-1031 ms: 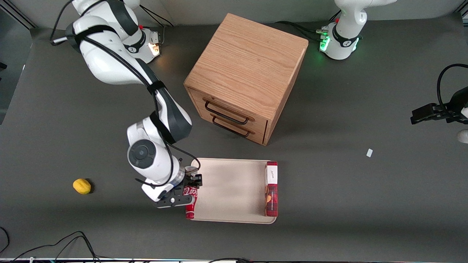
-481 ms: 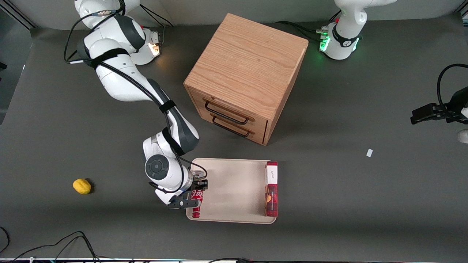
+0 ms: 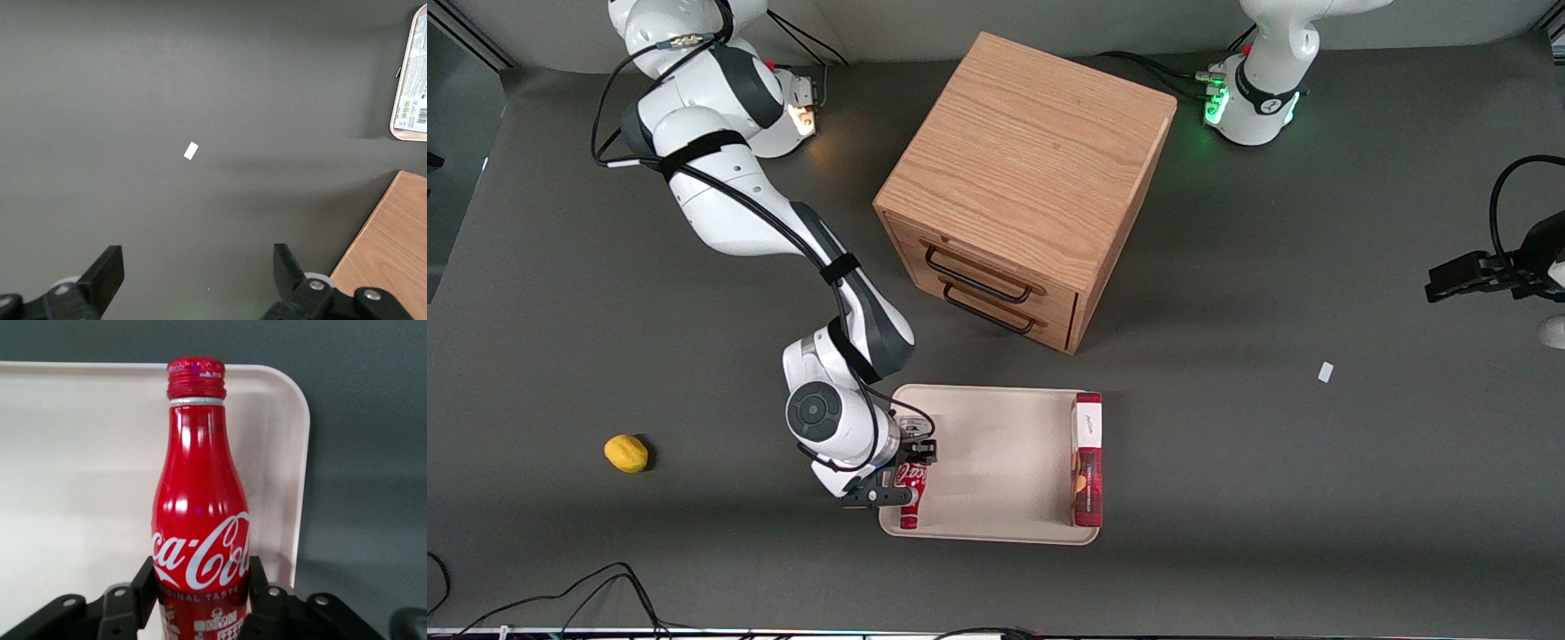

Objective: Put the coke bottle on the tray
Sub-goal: 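Lower the bottle onto the tray beside the red box, then open the right gripper and release the bottle on the tray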

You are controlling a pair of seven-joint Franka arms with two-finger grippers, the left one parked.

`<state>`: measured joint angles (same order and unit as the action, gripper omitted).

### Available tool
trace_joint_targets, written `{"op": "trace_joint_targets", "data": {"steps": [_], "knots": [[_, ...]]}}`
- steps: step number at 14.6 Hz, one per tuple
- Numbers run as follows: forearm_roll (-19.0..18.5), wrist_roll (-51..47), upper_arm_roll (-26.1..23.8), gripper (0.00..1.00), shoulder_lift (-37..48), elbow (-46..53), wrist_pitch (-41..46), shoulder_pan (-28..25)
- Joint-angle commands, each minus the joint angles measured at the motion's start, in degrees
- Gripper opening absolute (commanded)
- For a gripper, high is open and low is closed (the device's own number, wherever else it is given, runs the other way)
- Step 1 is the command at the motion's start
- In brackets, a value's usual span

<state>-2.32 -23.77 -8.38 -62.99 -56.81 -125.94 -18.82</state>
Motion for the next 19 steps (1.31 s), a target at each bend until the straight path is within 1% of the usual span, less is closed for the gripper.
{"op": "trace_joint_targets", "data": {"steps": [1, 2, 3, 5, 7, 13, 16, 19], "knots": [[1.0, -1.2, -0.2, 0.90, -1.2, 1.6, -0.6, 0.0], [0.9, -1.2, -0.2, 0.91, -1.2, 1.2, -1.4, 0.1], [0.9, -1.2, -0.2, 0.94, -1.2, 0.7, -1.8, 0.2], [0.9, -1.2, -0.1, 0.96, -1.1, 0.6, -2.0, 0.3], [0.9, -1.1, -0.1, 1.00, -1.1, 0.6, -2.0, 0.4], [0.9, -1.1, -0.1, 1.00, -0.3, 0.6, -2.0, 0.4], [0.6, -0.8, -0.1, 1.00, 3.6, 0.4, -1.4, 1.1], [0.9, 2.0, -0.4, 1.00, 10.9, -5.2, 0.3, 4.6]]}}
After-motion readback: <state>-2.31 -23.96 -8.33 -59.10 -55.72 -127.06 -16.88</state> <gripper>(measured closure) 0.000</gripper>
